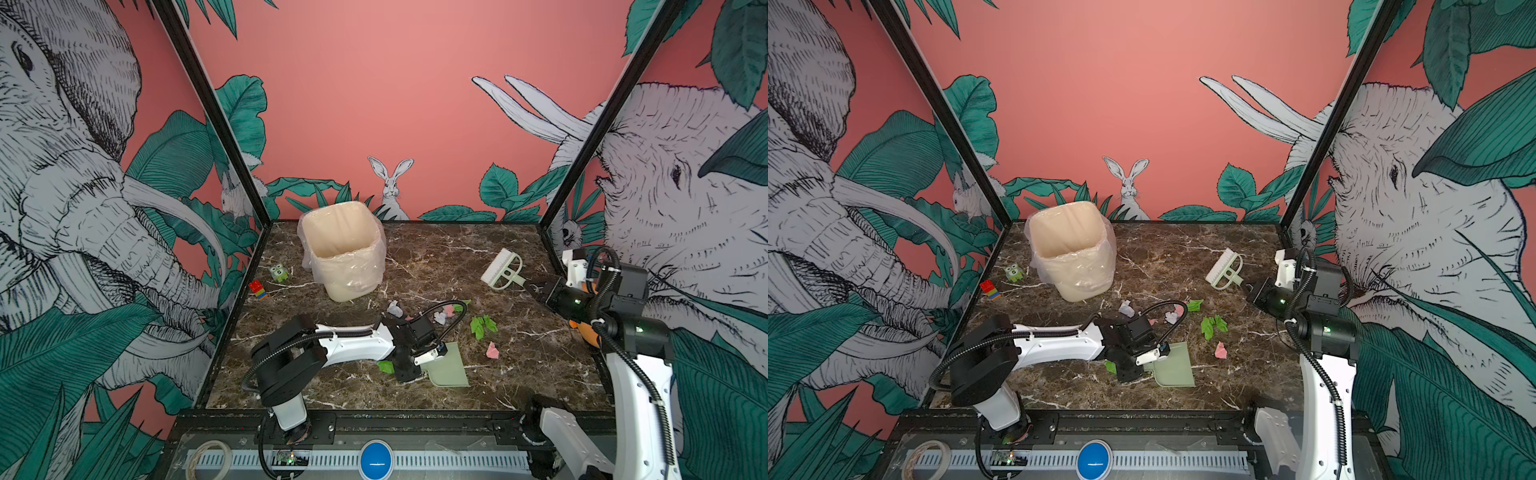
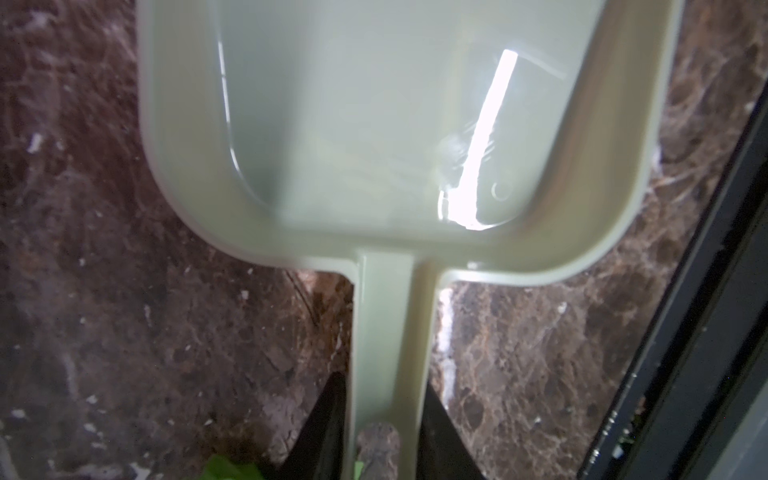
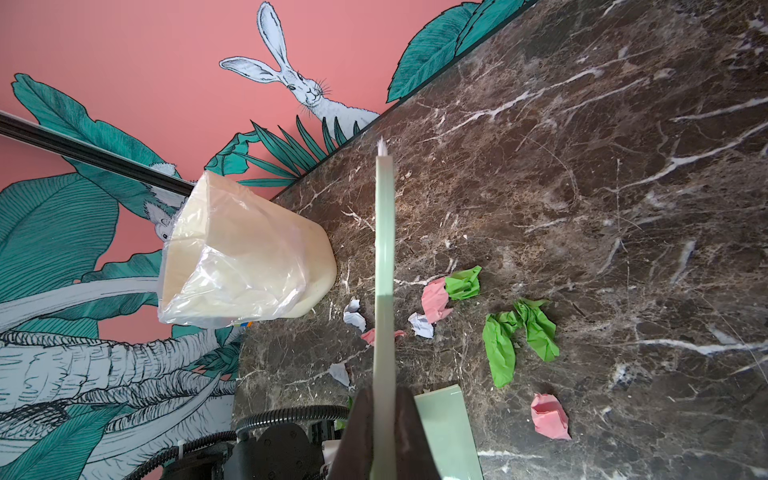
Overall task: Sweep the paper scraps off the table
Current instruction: 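Slide the dustpan with the left gripper toward the paper scraps, then lower the brush with the right gripper beside the dustpan edge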
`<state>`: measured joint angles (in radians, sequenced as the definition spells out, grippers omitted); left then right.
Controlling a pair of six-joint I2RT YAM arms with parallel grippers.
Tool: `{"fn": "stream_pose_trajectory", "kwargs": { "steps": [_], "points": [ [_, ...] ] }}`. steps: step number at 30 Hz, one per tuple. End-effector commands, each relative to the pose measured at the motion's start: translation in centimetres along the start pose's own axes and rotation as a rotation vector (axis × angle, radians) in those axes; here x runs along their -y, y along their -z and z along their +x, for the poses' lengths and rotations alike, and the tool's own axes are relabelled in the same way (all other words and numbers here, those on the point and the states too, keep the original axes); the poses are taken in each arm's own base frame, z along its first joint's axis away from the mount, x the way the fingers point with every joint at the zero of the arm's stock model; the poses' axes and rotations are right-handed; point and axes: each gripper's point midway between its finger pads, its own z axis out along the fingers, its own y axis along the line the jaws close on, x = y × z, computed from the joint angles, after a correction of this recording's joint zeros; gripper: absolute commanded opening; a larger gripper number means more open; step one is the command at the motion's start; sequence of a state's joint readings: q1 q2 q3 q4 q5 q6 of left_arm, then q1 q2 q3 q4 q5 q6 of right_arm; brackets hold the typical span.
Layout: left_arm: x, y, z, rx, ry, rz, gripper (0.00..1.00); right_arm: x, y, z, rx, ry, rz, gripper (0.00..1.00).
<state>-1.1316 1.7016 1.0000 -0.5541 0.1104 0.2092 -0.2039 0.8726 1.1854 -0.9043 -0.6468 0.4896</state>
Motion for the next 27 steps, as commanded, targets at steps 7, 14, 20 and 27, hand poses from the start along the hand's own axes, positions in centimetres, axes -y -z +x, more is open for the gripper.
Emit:
{"fn": "stream_pose_trajectory", "kwargs": {
  "steps": [7, 14, 20, 27],
  "points": [
    [-0.5, 1.6, -1.3, 0.045, 0.008, -0.032, 0.12, -0.7, 0.6, -0.8, 0.037, 0.042, -0.018, 0.0],
    [-1.0, 3.7, -2.7, 0.091, 0.04, -0.068, 0.09, 0.1, 0.5, -0.1, 0.002, 0.055, 0.024, 0.0],
    [-1.1, 5.9, -2.9, 0.062, 0.023, -0.076, 0.09, 2.1, 0.9, 1.3, -0.099, 0.087, 0.153, 0.0],
    [-0.3, 7.0, -1.7, -0.005, -0.012, -0.039, 0.09, 3.4, 1.5, 3.7, -0.253, 0.174, 0.302, 0.0]
  ]
}}
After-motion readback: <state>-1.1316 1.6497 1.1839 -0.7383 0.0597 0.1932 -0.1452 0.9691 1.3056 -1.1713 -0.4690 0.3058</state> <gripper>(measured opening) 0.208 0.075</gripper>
